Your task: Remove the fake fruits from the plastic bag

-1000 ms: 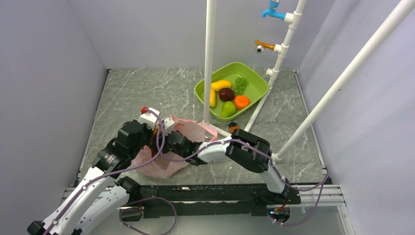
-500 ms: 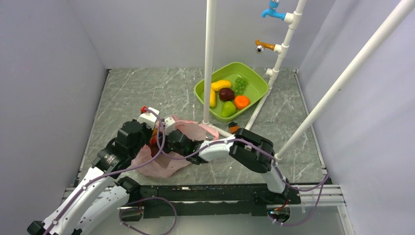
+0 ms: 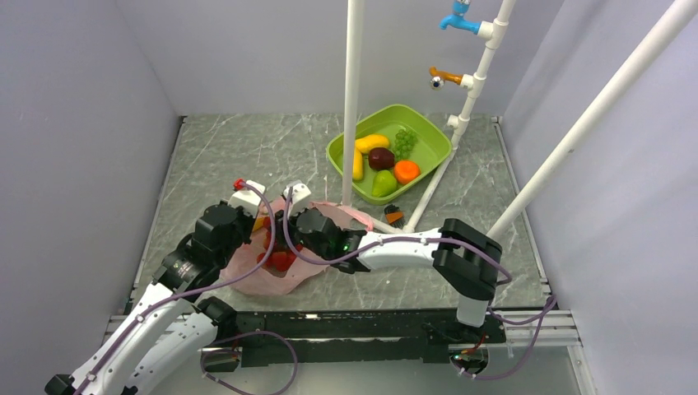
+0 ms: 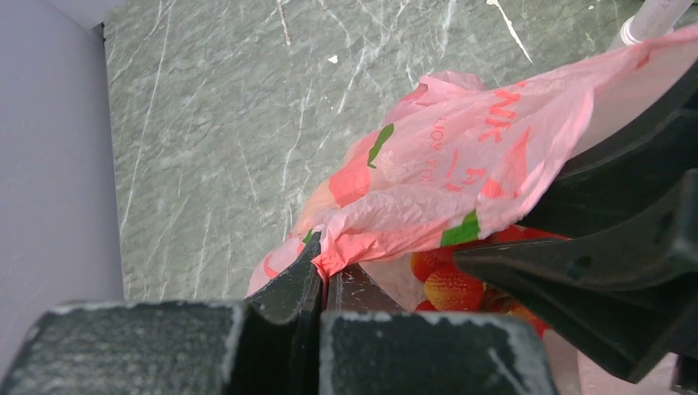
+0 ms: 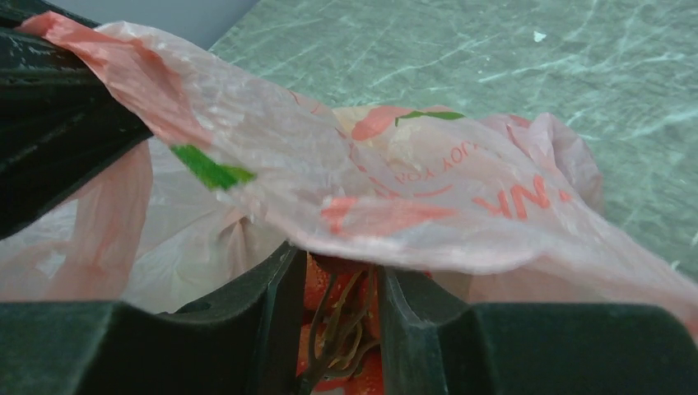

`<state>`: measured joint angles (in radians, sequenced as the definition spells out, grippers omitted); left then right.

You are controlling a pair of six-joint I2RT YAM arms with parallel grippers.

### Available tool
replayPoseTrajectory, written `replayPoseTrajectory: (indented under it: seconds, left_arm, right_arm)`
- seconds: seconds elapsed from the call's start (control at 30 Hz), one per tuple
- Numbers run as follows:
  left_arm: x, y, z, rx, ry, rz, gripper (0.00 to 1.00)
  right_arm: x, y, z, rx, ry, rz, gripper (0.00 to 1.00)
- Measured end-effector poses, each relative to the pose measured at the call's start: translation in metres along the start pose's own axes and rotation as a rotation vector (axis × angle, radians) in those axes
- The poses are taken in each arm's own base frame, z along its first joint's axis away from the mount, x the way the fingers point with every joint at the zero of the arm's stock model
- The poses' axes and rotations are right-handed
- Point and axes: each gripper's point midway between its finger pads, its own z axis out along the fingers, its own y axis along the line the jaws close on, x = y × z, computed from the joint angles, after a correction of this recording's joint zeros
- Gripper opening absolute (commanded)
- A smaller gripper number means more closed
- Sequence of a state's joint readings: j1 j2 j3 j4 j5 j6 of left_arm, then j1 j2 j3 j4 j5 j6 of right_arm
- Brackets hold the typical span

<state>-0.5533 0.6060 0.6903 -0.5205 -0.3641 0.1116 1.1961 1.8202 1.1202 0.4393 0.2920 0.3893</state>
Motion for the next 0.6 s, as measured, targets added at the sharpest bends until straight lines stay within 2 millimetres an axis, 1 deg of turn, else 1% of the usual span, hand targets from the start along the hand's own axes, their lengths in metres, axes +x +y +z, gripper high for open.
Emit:
replayPoseTrajectory:
  seconds: [0.17, 0.33, 0.43, 0.57, 0.6]
  left_arm:
    - [0.000, 0.001, 0.000, -0.003, 0.000, -0.001, 0.00]
    - [0.000, 0.002, 0.000, -0.013, 0.001, -0.001, 0.00]
    - [0.000, 0.003, 0.000, -0.019, 0.002, -0.001, 0.00]
    - [0.001, 0.003, 0.000, -0.020, 0.003, -0.001, 0.00]
    - [0.001, 0.004, 0.000, -0.020, 0.003, -0.001, 0.00]
  right_arm:
    - [0.001, -0.007, -0.011, 0.026, 0.022, -0.008, 0.00]
    - [-0.005, -0.007, -0.019, 0.030, 0.032, -0.009, 0.00]
    - [-0.014, -0.005, -0.025, 0.026, 0.024, -0.007, 0.00]
    - [-0.032, -0.001, -0.035, 0.014, -0.003, 0.002, 0.00]
    - [-0.037, 0.001, -0.037, 0.010, -0.010, 0.004, 0.04]
